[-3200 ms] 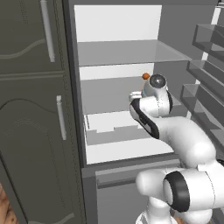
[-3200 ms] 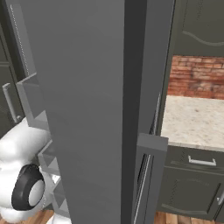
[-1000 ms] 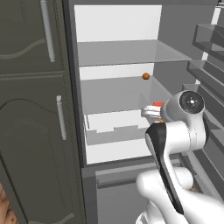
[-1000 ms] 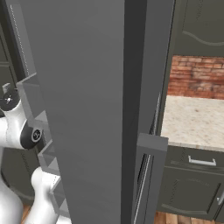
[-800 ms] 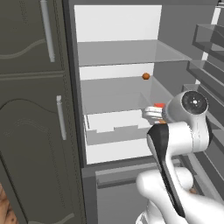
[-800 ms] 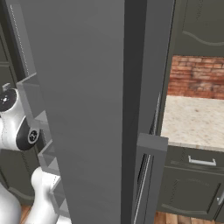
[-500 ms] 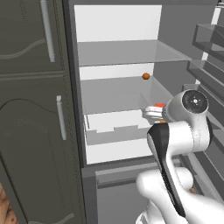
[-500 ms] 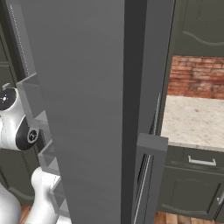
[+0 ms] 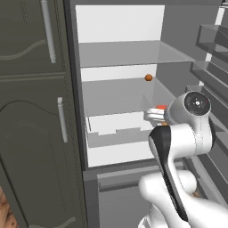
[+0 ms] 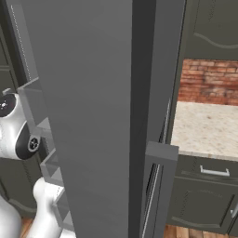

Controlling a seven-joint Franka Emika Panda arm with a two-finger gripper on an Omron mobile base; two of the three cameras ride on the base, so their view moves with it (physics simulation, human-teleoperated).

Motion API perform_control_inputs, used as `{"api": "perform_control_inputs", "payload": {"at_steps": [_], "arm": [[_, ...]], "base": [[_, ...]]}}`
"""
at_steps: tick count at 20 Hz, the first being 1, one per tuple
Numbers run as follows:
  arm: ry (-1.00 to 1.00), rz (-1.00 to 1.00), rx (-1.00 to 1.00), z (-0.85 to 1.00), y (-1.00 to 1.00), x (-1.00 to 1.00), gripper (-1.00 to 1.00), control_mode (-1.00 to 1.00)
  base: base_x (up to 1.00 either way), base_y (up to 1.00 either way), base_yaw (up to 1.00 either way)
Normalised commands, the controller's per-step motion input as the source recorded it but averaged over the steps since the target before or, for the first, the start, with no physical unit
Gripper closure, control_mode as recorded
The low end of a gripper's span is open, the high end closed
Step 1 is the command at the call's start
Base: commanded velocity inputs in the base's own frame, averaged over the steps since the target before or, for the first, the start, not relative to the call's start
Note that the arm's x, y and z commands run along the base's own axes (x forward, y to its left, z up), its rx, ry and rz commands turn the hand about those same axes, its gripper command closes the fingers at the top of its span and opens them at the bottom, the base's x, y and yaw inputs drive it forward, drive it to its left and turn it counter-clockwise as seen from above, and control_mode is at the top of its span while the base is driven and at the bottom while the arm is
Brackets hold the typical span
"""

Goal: Pick the cheese from the fridge and the cheese grater from the cabinet and place them next to the salad bowl.

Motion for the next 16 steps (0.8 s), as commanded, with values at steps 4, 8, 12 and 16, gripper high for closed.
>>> {"api": "perform_control_inputs", "payload": {"at_steps": [4, 8, 12, 16], "arm": [[0.0, 0.0, 0.0, 0.0, 0.0, 0.0, 1.0, 1.0], [0.0, 0.0, 0.0, 0.0, 0.0, 0.0, 1.0, 1.0], [0.0, 0.0, 0.0, 0.0, 0.0, 0.0, 1.0, 1.0], [0.0, 0.0, 0.0, 0.0, 0.0, 0.0, 1.0, 1.0]], "base": [[-0.09, 0.31, 0.0], [-0.2, 0.42, 0.0], [-0.29, 0.39, 0.0], [-0.35, 0.3, 0.0]]}}
